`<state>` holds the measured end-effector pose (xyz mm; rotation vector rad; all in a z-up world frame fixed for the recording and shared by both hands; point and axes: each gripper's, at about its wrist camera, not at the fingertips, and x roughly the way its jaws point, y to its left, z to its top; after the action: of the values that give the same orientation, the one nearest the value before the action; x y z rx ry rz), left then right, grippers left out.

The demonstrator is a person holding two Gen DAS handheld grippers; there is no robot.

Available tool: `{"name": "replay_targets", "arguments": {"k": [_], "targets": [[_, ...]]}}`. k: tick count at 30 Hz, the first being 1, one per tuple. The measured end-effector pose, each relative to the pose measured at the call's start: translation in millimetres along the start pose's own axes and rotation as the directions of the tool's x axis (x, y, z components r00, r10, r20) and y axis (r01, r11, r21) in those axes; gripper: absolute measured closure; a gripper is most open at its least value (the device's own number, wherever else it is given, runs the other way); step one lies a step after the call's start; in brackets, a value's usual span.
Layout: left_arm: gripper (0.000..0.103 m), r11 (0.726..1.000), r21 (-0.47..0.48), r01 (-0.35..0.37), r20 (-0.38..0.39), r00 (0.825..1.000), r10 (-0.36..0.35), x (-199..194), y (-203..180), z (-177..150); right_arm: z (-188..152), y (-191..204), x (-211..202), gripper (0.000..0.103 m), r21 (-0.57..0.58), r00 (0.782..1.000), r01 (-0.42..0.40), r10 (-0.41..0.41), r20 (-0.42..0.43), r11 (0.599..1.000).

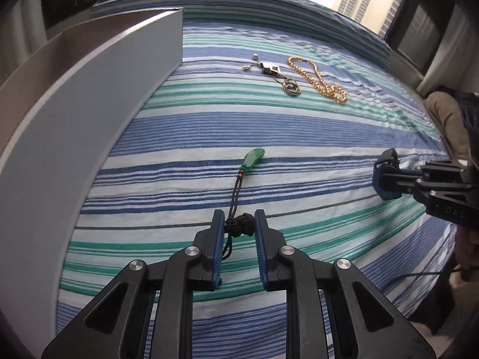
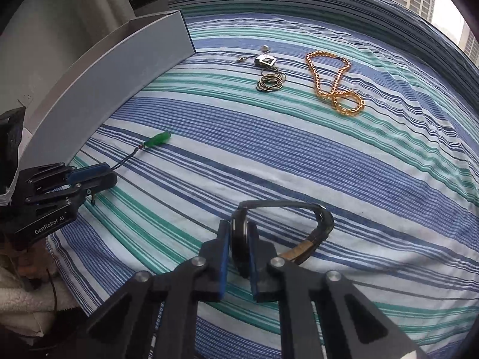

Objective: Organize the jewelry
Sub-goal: 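Lift the pendant and watch and carry them to the white box, then lower the pendant and watch into the box and open both tools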

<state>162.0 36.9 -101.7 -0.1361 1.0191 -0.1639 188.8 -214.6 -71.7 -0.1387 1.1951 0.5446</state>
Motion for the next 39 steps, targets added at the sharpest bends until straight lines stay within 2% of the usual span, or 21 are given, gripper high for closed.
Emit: {"name": "replay_targets", "arguments": {"k": [4, 8, 12, 14, 16, 19, 21, 23, 27, 29, 32, 35, 36, 37, 38, 39], "targets": [[0.085, 0.997, -0.052, 0.065, 0.078, 0.995, -0.061, -52, 13, 13, 12, 16, -35, 0.092, -0.030, 0.998, -0.023, 0.025, 0.065, 0.999], [0.085, 0.990, -0.104, 0.095, 0.179, 0.981, -0.075, -119, 36, 26, 41, 50, -68, 0.092, -0.101, 0.987, -0.064, 0.078, 0.140, 0.993], [0.085, 0.984, -0.176, 0.033, 0.283, 0.959, 0.019, -184, 77, 33, 84, 103, -89, 0.092, -0.199, 0.964, -0.131, 0.171, 0.202, 0.971], [0.085, 0.974, -0.227, 0.006, 0.298, 0.952, 0.063, -203, 106, 37, 108, 134, -93, 0.092, -0.259, 0.950, -0.171, 0.228, 0.212, 0.951], [0.085, 0.956, -0.288, -0.053, 0.296, 0.945, 0.141, -213, 137, 39, 131, 168, -90, 0.092, -0.308, 0.938, -0.200, 0.273, 0.213, 0.930], [0.085, 0.924, -0.359, -0.131, 0.259, 0.937, 0.233, -209, 181, 40, 165, 218, -73, 0.092, -0.373, 0.928, -0.227, 0.316, 0.196, 0.900], [0.085, 0.901, -0.392, -0.185, 0.222, 0.932, 0.288, -197, 207, 39, 188, 248, -53, 0.092, -0.398, 0.931, -0.242, 0.328, 0.162, 0.885], [0.085, 0.880, -0.409, -0.240, 0.171, 0.928, 0.332, -180, 227, 35, 209, 275, -28, 0.092, -0.414, 0.941, -0.224, 0.306, 0.142, 0.882], [0.085, 0.857, -0.432, -0.280, 0.086, 0.933, 0.348, -144, 252, 25, 243, 304, 37, 0.092, -0.392, 0.965, -0.226, 0.260, 0.035, 0.892], [0.085, 0.852, -0.434, -0.292, 0.055, 0.936, 0.349, -130, 258, 21, 252, 310, 67, 0.092, -0.368, 0.976, -0.199, 0.216, 0.005, 0.908], [0.084, 0.848, -0.433, -0.305, 0.028, 0.936, 0.350, -118, 262, 16, 256, 313, 99, 0.092, -0.350, 0.987, -0.162, 0.160, -0.034, 0.923], [0.081, 0.852, -0.413, -0.322, 0.017, 0.933, 0.361, -110, 261, 16, 254, 314, 116, 0.090, -0.333, 0.987, -0.162, 0.150, -0.060, 0.929], [0.073, 0.851, -0.407, -0.333, 0.016, 0.929, 0.371, -109, 260, 16, 253, 313, 117, 0.090, -0.333, 0.987, -0.159, 0.150, -0.053, 0.929], [0.065, 0.848, -0.401, -0.346, 0.014, 0.923, 0.384, -110, 258, 17, 252, 314, 116, 0.084, -0.336, 0.987, -0.159, 0.154, -0.041, 0.928], [0.049, 0.846, -0.398, -0.355, 0.023, 0.918, 0.396, -112, 255, 16, 250, 314, 113, 0.069, -0.338, 0.986, -0.162, 0.162, -0.029, 0.927], [0.037, 0.844, -0.397, -0.360, 0.038, 0.913, 0.407, -115, 253, 15, 248, 313, 108, 0.063, -0.339, 0.985, -0.164, 0.169, -0.014, 0.927]]}}
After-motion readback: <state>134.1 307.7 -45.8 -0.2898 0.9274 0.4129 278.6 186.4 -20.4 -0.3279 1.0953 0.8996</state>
